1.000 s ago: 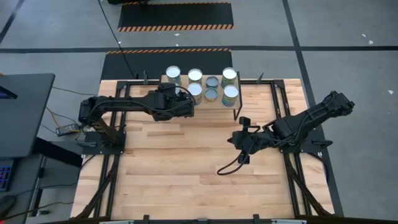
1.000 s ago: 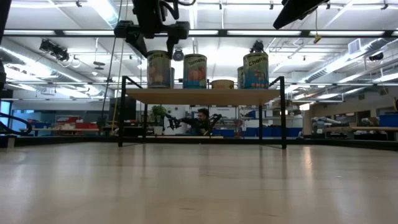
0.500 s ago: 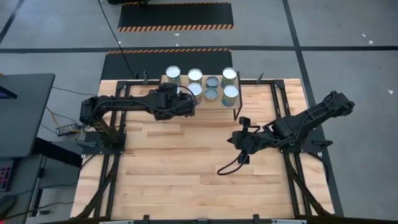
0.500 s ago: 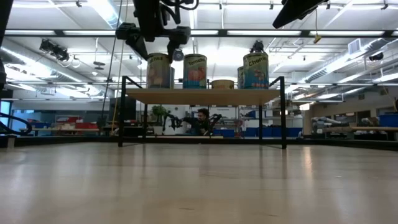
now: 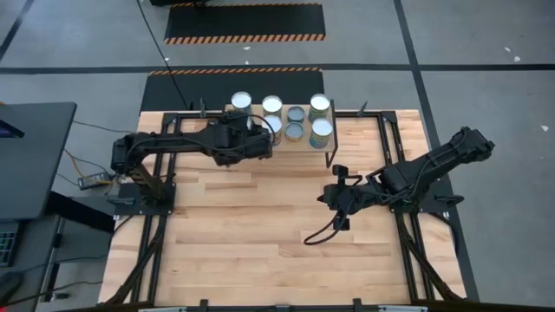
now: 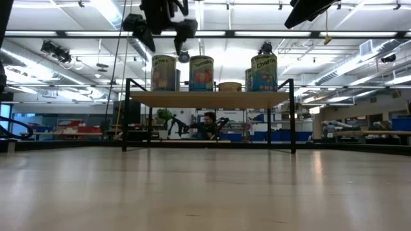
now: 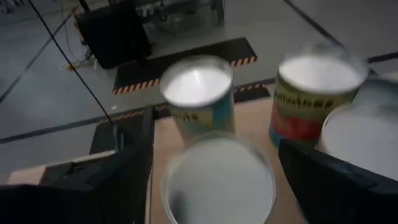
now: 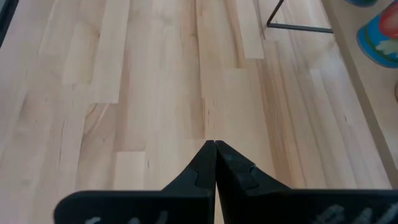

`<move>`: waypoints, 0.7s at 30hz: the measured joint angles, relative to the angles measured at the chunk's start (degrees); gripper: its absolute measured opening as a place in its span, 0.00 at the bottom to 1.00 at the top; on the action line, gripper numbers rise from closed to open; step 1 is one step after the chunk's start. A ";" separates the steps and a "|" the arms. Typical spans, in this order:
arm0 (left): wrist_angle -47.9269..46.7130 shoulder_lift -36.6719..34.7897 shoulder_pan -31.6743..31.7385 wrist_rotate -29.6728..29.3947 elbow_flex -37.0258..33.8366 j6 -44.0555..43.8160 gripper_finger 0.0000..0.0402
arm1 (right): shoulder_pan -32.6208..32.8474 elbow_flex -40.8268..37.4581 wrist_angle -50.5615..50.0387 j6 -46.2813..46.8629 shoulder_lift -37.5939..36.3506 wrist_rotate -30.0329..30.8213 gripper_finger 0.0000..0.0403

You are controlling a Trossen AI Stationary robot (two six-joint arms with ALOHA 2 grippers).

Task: Pick and place cans onto a shelf
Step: Return to Home Position

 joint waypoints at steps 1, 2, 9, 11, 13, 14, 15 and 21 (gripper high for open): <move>-0.86 -0.07 0.00 -0.59 1.16 0.29 0.89 | -0.03 0.00 0.00 -0.04 0.00 0.00 0.02; -1.91 -0.16 -0.07 -0.94 2.67 0.77 0.89 | -0.18 0.00 0.00 -0.07 0.00 0.00 0.02; -5.29 -1.85 -3.84 -3.74 11.19 12.69 0.86 | -3.89 0.00 2.53 -2.99 0.00 0.04 0.02; -2.94 -3.84 -4.46 -3.70 11.17 17.67 0.83 | -5.25 0.00 5.92 -6.48 0.00 0.02 0.02; -1.07 -6.37 -4.35 -1.33 10.80 21.04 0.78 | -6.58 0.00 9.67 -10.71 0.00 -0.26 0.02; -0.45 -7.60 -4.26 -0.16 10.45 22.81 0.75 | -7.34 0.00 11.73 -12.95 0.02 -1.14 0.02; 0.92 -8.81 -4.21 0.66 9.78 24.90 0.72 | -8.12 0.00 13.71 -15.24 0.02 -2.27 0.02; 19.99 -20.46 -3.97 17.13 -5.06 43.93 0.51 | -11.24 -0.16 23.10 -23.11 -0.57 -9.85 0.02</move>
